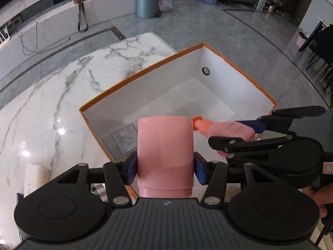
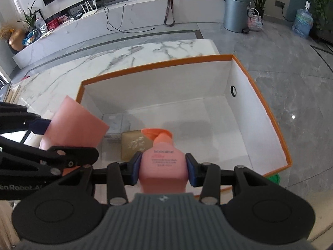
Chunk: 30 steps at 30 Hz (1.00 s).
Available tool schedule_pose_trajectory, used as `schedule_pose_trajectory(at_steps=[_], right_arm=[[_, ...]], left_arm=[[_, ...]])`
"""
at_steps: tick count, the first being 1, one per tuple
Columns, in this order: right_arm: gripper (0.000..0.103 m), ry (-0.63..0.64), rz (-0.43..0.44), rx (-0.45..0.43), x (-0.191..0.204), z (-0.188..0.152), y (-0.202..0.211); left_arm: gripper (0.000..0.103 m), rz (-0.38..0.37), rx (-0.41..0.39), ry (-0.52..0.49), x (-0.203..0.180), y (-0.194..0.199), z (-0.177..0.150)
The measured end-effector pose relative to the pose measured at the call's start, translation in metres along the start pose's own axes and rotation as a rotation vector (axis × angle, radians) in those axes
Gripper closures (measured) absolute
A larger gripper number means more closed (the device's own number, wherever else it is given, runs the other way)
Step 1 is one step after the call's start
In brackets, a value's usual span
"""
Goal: Organize rigid objects
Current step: 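Carry both items into the orange box while the right gripper releases the pink bottle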
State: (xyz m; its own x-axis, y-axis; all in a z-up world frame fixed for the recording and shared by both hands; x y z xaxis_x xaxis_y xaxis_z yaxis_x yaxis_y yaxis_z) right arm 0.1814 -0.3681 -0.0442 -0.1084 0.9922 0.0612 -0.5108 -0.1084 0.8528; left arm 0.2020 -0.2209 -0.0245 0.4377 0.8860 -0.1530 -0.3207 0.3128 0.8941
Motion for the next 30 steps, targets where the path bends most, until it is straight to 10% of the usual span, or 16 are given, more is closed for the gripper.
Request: schedule_pose_trajectory(at_steps=[30], right_arm=[[0.058,-0.022,0.110,0.220,-0.006,-0.006,-0.068]], left_arm=[[0.040,0.092,0.136,-0.234,-0.012,-0.063,-0.019]])
Point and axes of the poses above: each gripper's, at about its wrist camera, not at the fingertips, and y roughly against the way its jaws point, x to its left, z to its top, the point moved 3 cm from there along -y, roughly the way its jaws point, and after that the axes turned 10 degrees about y, right-handed, at the moved point
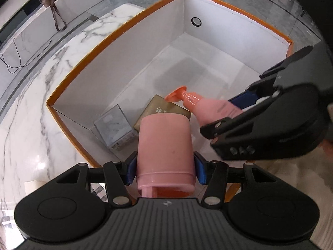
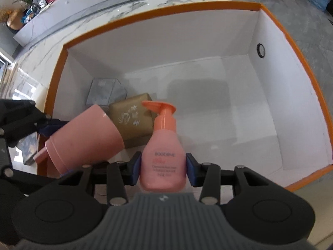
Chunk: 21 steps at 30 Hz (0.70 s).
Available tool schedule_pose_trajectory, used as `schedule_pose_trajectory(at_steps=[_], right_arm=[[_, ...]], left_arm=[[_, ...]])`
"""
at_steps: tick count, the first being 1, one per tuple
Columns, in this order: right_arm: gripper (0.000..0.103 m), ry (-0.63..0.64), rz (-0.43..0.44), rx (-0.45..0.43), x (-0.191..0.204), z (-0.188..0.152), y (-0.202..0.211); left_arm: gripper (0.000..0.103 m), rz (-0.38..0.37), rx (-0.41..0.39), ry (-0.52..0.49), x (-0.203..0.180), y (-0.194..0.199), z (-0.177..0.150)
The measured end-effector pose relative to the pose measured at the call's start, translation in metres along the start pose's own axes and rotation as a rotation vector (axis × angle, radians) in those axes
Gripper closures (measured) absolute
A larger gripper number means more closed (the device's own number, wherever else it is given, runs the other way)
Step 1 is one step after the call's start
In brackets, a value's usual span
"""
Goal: Organize rigid objects
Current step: 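Carry both items into the orange box while the right gripper releases the pink bottle, then lower the pink cup into the orange box and open the left gripper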
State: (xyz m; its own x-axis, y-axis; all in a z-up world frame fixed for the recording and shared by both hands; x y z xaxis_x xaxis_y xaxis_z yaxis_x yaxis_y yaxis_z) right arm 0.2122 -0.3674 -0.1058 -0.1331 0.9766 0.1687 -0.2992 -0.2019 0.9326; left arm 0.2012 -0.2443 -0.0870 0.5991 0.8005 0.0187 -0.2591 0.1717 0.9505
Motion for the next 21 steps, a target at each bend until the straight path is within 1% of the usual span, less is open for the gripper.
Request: schedule_pose_trajectory(at_steps=[3,9,10,13,17,18,19,20,21], right_arm=[[0.058,0.015,-0.015,0.014,0.004,-0.001,-0.005],[0.058,0.017,-0.017,0.027,0.003,-0.001,-0.005],[0.055,0.019,-0.020,0.027,0.004,-0.002,-0.005],[0.057,0.018,-0.030,0.023,0.005,-0.001,-0.006],[0.056,0.011,-0.022,0.014,0.004,0.000,-0.004],[0.052,0.011,-0.022,0.012,0.004,-0.001,-0.004],[0.044,0.009,-0.022,0.009,0.003,-0.001,-0.003],[0.041,0.004,-0.023,0.005,0.003,-0.001,-0.002],[0.037,-0.002,-0.022,-0.002,0.002,0.000,-0.001]], left_arm=[[0.037,0.001,-0.001,0.004,0.000,0.000,0.000],[0.037,-0.002,-0.021,0.000,-0.001,0.002,-0.002],[0.037,-0.002,-0.024,0.001,-0.001,0.003,-0.002],[0.035,-0.004,-0.034,0.002,-0.001,0.004,-0.003],[0.032,-0.012,-0.045,0.007,0.000,0.006,-0.003],[0.027,-0.019,-0.048,0.008,0.000,0.007,-0.004],[0.025,-0.028,-0.051,0.008,0.000,0.008,-0.004],[0.022,-0.031,-0.057,0.008,0.000,0.010,-0.005],[0.019,-0.032,-0.063,0.010,0.001,0.011,-0.005]])
Point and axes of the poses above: each gripper's, at about its wrist camera, not at the fingertips, and y roughly against the way its jaws point, x to its left, z to its top, the point moved 3 cm from there along -y, roughly the way its jaws point, and after that the axes turned 10 degrees about y, right-handed, at the moved point
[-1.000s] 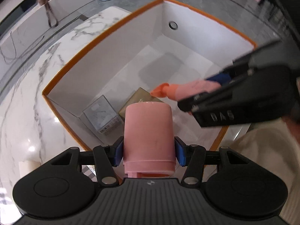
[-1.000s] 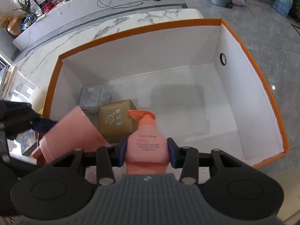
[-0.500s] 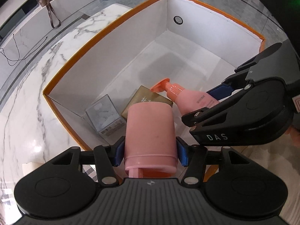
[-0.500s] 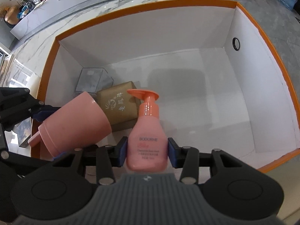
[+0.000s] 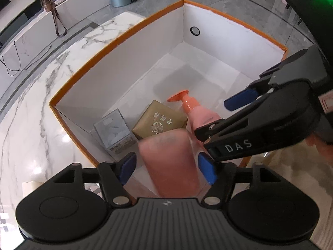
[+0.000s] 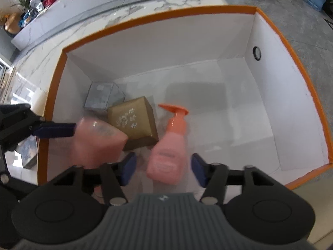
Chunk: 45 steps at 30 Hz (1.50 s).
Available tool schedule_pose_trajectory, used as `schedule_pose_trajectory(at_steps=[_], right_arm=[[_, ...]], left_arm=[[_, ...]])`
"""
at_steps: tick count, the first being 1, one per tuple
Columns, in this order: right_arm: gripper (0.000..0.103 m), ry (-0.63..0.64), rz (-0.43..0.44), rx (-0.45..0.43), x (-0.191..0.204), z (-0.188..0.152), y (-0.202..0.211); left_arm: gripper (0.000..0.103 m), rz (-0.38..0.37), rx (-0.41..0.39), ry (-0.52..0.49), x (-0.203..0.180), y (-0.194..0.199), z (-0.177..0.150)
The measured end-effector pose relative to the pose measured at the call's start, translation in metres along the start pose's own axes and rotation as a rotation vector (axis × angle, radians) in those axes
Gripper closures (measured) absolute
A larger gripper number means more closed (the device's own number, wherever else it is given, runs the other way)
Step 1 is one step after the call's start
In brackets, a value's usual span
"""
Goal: Organize rigid objects
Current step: 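Lower the pink cup into the orange box and open the left gripper, then move both open grippers back over the remaining table items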
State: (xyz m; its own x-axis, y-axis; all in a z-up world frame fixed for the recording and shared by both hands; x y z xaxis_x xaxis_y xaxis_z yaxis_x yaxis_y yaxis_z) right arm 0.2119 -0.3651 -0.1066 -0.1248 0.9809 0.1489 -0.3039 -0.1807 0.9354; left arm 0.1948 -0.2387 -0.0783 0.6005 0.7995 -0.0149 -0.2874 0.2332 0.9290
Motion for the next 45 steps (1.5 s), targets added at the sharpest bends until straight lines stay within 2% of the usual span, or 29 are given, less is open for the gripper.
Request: schedule_pose_trajectory(at_steps=[2,6,12,17,23,30,36,45], right_arm=[[0.036,-0.010,-0.004,-0.017,-0.001,0.001,0.003],[0.035,-0.017,-0.008,-0.035,-0.001,0.000,0.007],[0.032,-0.032,-0.016,-0.086,-0.001,0.000,0.016],[0.032,-0.031,-0.056,-0.118,0.000,-0.001,0.023],[0.032,0.001,-0.110,-0.147,0.010,-0.005,0.033],[0.032,0.088,-0.141,-0.285,0.036,-0.011,0.060],[0.035,0.141,-0.094,-0.374,0.073,-0.013,0.076],[0.044,0.224,-0.043,-0.411,0.137,-0.020,0.072]], left_arm=[[0.018,-0.007,-0.005,0.017,0.003,0.002,0.000],[0.028,-0.024,-0.023,0.051,0.009,0.008,0.000],[0.036,-0.056,-0.078,0.107,0.015,0.026,-0.002],[0.038,-0.073,-0.128,0.173,0.023,0.043,-0.003],[0.038,-0.060,-0.168,0.237,0.035,0.060,-0.009],[0.040,-0.038,-0.210,0.328,0.060,0.083,-0.026],[0.043,-0.036,-0.222,0.405,0.088,0.096,-0.052],[0.044,-0.025,-0.247,0.513,0.125,0.108,-0.097]])
Point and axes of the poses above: each gripper's, at about its wrist camera, not at the fingertips, and y roughly against the way its jaws point, x to its left, z to its top, the point moved 3 cm from there along -y, roughly the way its jaws point, and after that the axes turned 10 degrees about y, right-handed, at the moved point
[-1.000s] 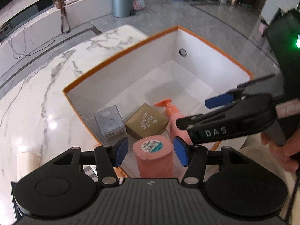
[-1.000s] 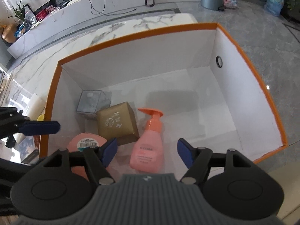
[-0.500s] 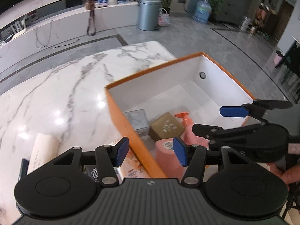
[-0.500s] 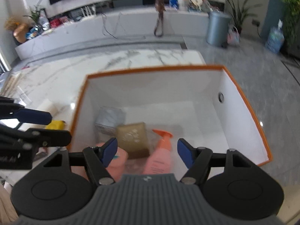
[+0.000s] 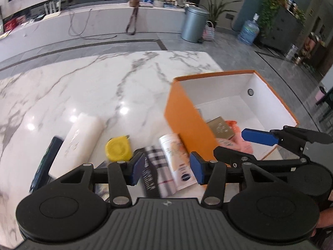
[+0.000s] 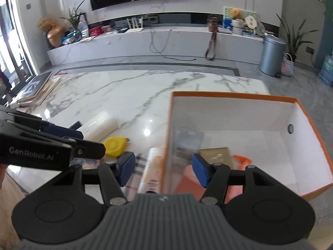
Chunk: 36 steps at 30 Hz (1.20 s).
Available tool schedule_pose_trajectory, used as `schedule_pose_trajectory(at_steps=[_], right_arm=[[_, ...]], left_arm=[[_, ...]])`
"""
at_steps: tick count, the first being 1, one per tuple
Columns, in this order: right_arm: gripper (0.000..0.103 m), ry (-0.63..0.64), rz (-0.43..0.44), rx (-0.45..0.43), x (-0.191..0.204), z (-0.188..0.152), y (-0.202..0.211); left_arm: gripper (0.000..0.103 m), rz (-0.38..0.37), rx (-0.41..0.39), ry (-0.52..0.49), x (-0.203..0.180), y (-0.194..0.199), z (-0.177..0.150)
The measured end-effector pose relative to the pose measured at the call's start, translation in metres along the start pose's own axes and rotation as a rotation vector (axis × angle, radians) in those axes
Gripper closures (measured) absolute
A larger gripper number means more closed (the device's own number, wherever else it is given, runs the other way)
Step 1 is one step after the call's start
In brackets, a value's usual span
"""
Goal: Organize rigid objects
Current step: 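Move both open grippers back over the remaining table items, then move the left gripper over the anime-art card box while the right approaches the plaid case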
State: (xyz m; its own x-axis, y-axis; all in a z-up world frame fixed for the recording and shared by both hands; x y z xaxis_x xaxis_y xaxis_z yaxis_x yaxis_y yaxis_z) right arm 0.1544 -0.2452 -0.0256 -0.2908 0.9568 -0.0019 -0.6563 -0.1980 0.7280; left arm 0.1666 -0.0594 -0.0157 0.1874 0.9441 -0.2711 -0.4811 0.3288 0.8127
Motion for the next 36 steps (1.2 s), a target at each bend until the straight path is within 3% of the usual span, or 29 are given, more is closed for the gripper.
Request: schedule_pose_trajectory(at_steps=[15,20,25,36], right_arm=[[0.049,0.106,0.077,0.072,0.077,-0.017,-0.031],[0.049,0.143,0.080,0.122,0.089,-0.017,-0.048],[0.049,0.201,0.081,0.156,0.102,-0.019,-0.062],[0.042,0.192,0.051,0.267,0.108,-0.025,-0.097]], left_arm=[[0.046,0.064,0.039,0.128,0.076,-0.013,-0.028],[0.045,0.137,0.028,0.018,0.085,-0.019,-0.032],[0.033,0.138,0.093,-0.050,0.093,-0.036,-0.034],[0.026,0.194,0.170,-0.035,0.109,-0.066,-0.037]])
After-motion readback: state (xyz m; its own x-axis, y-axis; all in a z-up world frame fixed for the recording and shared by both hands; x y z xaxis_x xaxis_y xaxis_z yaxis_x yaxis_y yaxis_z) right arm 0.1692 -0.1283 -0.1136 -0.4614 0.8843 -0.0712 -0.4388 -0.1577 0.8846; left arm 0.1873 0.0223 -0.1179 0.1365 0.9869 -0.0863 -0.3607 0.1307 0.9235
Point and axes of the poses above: each gripper's, at about its wrist camera, not at the fingertips, and y roughly against the way its jaws point, x to its left, z to its top, the point moved 3 cm from there along -y, roughly the way its jaws point, and after that the axes turned 10 degrees about y, right-handed, at the moved point
